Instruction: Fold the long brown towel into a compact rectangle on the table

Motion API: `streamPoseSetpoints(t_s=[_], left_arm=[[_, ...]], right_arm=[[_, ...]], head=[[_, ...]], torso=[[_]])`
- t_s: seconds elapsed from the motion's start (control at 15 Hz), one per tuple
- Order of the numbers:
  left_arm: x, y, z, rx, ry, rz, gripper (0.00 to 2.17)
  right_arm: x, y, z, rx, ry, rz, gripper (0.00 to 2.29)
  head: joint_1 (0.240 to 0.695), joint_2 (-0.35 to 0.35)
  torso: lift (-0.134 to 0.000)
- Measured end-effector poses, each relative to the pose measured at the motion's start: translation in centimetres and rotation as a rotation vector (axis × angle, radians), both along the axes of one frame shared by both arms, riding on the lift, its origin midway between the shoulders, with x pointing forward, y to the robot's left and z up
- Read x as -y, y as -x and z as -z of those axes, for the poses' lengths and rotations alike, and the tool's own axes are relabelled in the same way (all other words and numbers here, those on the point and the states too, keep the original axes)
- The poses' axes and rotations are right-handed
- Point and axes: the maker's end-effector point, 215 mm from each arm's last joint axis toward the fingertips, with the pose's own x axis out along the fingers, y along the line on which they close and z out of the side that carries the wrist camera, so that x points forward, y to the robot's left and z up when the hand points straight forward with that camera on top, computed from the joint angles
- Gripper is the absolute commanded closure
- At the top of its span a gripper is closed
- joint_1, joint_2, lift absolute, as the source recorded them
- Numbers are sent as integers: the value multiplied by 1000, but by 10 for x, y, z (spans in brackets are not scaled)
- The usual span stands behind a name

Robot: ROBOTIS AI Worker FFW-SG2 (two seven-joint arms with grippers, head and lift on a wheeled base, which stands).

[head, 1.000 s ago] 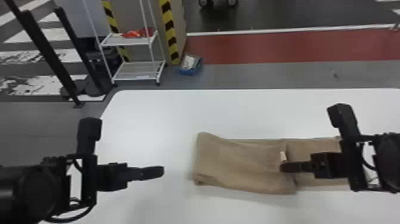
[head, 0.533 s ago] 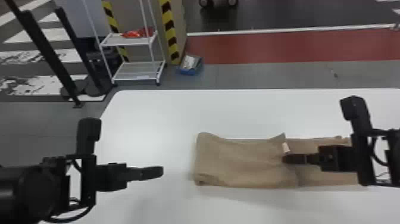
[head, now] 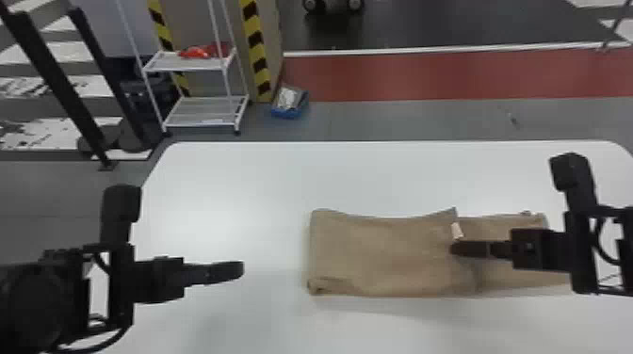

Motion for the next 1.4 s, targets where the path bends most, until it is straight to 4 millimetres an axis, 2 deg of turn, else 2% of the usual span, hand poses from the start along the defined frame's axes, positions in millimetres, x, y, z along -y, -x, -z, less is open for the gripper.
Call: streamPoseSetpoints(t_s=[0.13, 0.27, 0.33, 0.4, 0.53, 0.67, 0.8, 0.93, 1.2, 1.33, 1.4], left_arm=[[1, 0, 0, 1, 1, 0, 43], [0, 0, 0, 0, -2, -2, 43], [-2, 1, 0, -1, 0, -4, 43], [-3, 3, 1, -3, 4, -6, 43], [-5, 8, 4, -11, 7, -9, 43], [-5, 10, 5, -13, 6, -9, 43], [-5, 9, 4, -12, 6, -9, 43], [-6, 9, 4, -11, 6, -10, 43], [-5, 14, 4, -12, 5, -3, 43], [-5, 14, 5, -14, 2, -3, 43], [-6, 14, 5, -14, 1, -4, 43]], right_arm=[[-3, -4, -7, 9, -20, -7, 1332], [5, -15, -33, 56, -65, 18, 1332], [13, -17, -37, 64, -75, 37, 1328], [18, -15, -32, 54, -73, 48, 1332], [20, -6, -7, 10, -54, 52, 1332], [16, -3, 0, -3, -57, 47, 1332], [22, -9, -20, 34, -79, 60, 1332], [38, -12, -31, 50, -99, 95, 1332], [50, 2, -7, 8, -79, 119, 1332], [47, 0, -15, 18, -95, 112, 1332], [55, -5, -30, 46, -114, 126, 1328]], head=[[695, 105], [695, 101], [695, 89], [695, 85], [695, 83], [695, 90], [695, 86], [695, 70], [695, 47], [695, 50], [695, 50]], torso=[[-123], [-123], [-123], [-123], [-123], [-123], [-123], [-123], [-123], [-123], [-123]])
